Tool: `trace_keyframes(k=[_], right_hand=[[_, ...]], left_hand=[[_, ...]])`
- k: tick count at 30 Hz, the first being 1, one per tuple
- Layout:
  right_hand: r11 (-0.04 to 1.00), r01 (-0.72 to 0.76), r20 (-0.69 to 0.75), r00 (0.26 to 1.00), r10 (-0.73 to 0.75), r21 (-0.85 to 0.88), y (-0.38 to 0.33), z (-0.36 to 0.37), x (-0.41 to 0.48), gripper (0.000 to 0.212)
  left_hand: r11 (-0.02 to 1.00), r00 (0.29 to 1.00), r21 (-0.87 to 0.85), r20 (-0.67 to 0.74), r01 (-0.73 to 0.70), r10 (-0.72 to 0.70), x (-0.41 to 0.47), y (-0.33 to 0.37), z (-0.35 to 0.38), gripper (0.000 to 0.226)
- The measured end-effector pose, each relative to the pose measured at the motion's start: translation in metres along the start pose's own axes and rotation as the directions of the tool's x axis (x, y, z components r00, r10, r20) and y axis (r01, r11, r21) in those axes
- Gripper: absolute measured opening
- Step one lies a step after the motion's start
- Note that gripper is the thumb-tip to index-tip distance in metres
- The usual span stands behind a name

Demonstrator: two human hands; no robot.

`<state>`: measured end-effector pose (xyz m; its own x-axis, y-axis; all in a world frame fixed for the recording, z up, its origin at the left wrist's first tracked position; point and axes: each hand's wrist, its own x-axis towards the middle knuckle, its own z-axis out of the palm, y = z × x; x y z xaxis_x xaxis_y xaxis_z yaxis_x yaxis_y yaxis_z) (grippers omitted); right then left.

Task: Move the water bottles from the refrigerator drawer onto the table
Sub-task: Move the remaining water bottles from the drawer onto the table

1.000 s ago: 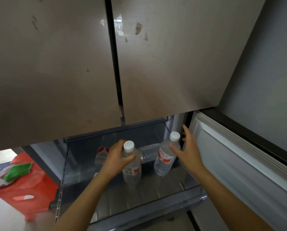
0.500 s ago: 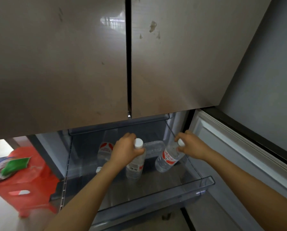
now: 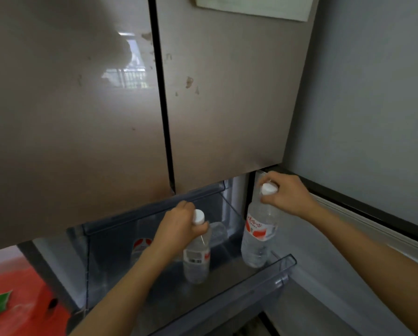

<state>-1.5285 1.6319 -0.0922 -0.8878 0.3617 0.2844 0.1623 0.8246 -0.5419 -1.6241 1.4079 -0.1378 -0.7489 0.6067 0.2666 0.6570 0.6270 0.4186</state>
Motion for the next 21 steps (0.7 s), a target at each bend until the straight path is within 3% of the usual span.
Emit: trace_keyframes(k=[5, 8, 15, 21], right_hand=[[0.998, -0.020, -0.250, 0.968, 0.033, 0.055, -0.019, -0.060, -0.020, 0.033], [0.997, -0.026, -0.328, 0.943, 0.049, 0.074, -0.028, -0.088, -0.036, 0.035], [0.973, -0.130, -0.369, 0.909, 0.195, 0.193, -0.021, -0.119, -0.097, 0.045], [0.932, -0.288, -0.257, 0.904, 0.340, 0.221, 0.004, -0.132, -0.156, 0.046]], left_hand=[[0.992, 0.987, -0.019, -0.102, -0.128, 0.126, 0.006, 0.036, -0.031, 0.032], [0.975, 0.968, -0.085, -0.166, -0.204, 0.188, 0.012, 0.060, -0.045, 0.029], [0.903, 0.923, -0.218, -0.195, -0.371, 0.332, 0.004, 0.110, -0.046, 0.027], [0.868, 0.926, -0.343, -0.020, -0.361, 0.377, -0.014, 0.146, -0.005, 0.032]])
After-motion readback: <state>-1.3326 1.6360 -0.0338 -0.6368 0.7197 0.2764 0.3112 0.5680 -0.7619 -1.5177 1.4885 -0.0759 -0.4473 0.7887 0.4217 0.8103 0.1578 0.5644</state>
